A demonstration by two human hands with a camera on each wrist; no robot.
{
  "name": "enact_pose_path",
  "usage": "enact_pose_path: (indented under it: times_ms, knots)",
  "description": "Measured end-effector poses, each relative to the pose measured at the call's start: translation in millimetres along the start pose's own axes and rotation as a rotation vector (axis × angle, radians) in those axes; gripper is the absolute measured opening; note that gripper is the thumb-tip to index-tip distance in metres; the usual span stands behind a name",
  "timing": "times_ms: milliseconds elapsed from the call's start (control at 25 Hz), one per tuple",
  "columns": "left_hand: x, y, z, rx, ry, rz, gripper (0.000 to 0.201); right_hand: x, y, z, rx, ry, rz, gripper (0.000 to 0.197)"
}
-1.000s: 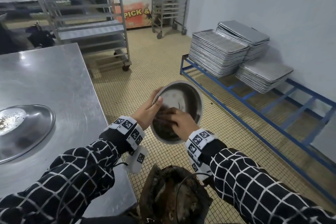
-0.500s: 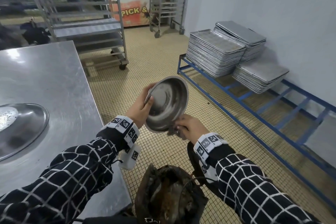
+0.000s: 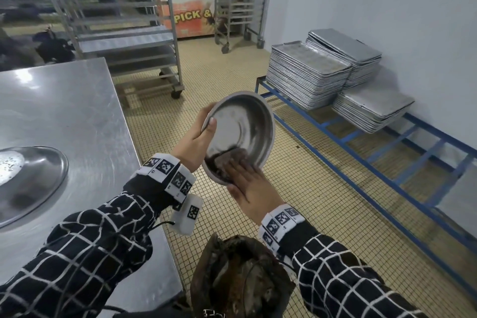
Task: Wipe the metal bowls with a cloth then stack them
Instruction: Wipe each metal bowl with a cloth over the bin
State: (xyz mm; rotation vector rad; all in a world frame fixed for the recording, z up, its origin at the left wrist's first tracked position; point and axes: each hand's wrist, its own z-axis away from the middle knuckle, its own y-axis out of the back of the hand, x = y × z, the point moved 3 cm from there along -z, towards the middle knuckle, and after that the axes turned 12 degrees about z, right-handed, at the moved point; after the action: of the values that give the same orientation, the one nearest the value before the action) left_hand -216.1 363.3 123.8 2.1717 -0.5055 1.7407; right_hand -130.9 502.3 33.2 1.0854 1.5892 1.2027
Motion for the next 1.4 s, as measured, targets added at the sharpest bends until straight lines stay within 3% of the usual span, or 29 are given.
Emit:
enact_pose_path:
  times_ms: [120, 280, 440, 560, 680, 800, 920, 1000, 1120, 1280, 1400]
  knots:
    - [-3, -1, 4, 0.05, 0.013, -0.006, 0.03, 4, 2, 2, 0.007, -0.022, 0.005, 0.075]
    - [-1, -5, 4, 0.088, -0.007, -0.053, 0.03, -23, 6, -1, 0.012, -0.006, -0.226, 0.057]
    - [-1, -1, 6, 0.046, 0.055, 0.059, 0.026, 21, 4, -4, -0.049, -0.045, 0.187, 0.071]
    - [-7, -5, 13, 0.062, 0.157, 0.077, 0.042, 52, 12, -17, -0.053, -0.193, 0.374, 0.071]
    - [-7, -3, 16, 0.075, 0.191, 0.069, 0.043, 61, 27, -27, 0.087, -0.25, 0.214, 0.064]
    - [-9, 5, 14, 0.044, 0.271, 0.043, 0.059, 61, 47, -33, 0.207, -0.285, -0.09, 0.068]
    - [-11, 10, 19, 0.02, 0.331, 0.106, 0.04, 66, 66, -37, 0.192, -0.409, -0.331, 0.053]
    - [-19, 12, 20, -0.006, 0.38, 0.1, 0.046, 67, 72, -34, 0.133, -0.453, -0.395, 0.036]
    - [-25, 16, 21, 0.007, 0.359, 0.176, 0.052, 69, 69, -30, 0.109, -0.549, -0.467, 0.025]
    - [-22, 7, 30, 0.102, 0.201, 0.209, 0.067, 61, 65, -23, 0.332, -0.829, -0.628, 0.022]
    - [-24, -6, 36, 0.166, 0.201, 0.136, 0.059, 44, 64, -21, 0.398, -0.859, -0.717, 0.023]
